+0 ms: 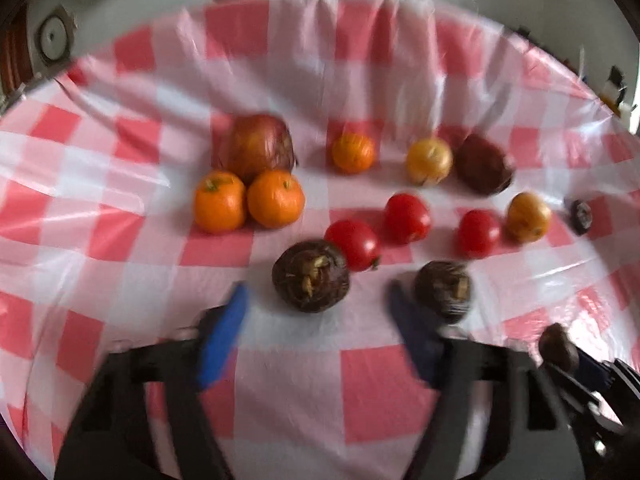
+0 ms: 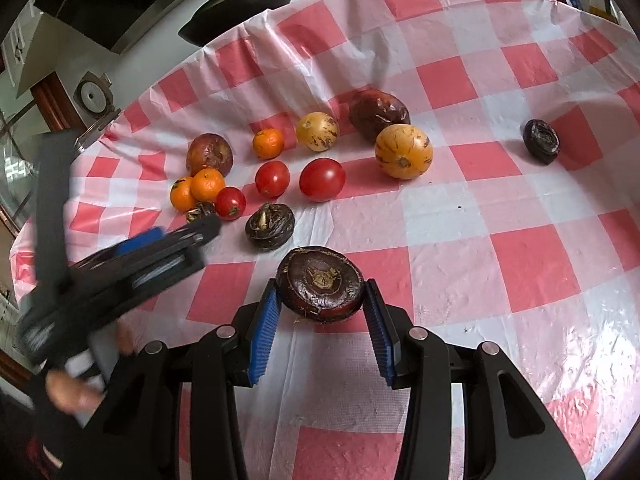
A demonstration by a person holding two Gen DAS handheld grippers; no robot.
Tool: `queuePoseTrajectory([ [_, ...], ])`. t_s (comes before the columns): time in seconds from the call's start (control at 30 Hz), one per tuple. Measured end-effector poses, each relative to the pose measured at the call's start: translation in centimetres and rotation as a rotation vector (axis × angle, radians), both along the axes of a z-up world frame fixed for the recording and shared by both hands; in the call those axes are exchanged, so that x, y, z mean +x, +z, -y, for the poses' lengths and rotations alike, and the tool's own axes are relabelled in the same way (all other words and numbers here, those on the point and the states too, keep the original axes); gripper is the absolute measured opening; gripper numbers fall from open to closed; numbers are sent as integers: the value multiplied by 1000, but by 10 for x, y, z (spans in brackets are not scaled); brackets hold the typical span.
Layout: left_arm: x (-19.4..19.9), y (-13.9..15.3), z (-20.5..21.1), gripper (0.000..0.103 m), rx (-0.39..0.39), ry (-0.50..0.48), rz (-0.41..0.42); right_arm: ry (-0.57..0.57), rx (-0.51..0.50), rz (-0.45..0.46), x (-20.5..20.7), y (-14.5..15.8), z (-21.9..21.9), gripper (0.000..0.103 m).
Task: Organize fruits
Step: 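Grasp another dark brown round fruit with the left tool, then carry the left tool's dark fruit over the white box while the right tool carries its own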
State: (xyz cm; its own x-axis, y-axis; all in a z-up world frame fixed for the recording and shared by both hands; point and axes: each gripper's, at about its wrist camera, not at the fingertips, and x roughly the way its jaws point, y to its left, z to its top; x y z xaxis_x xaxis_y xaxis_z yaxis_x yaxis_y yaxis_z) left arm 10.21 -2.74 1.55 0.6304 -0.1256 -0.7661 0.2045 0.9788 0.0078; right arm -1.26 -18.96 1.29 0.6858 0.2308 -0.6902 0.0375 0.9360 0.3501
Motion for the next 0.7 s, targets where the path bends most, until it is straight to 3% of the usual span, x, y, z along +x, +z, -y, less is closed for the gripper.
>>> queuePoseTrajectory([
  [0.1, 7, -2, -3, 51, 32, -7, 0, 5, -2, -5, 1, 0, -1, 43],
  [0.17, 12, -4, -3, 45, 41, -21, -8, 11, -7, -7, 1, -1, -2, 43],
  [0.4, 8, -3, 0, 44, 63, -41, 23, 14, -2, -2, 0, 0, -3, 43],
  [0.53, -8, 4, -6, 43, 25, -26, 42, 13, 11, 13, -1, 0, 0, 43],
  [0.7, -57, 19, -17, 43, 49, 21, 98, 4, 8, 20, -9, 2, -1, 43],
])
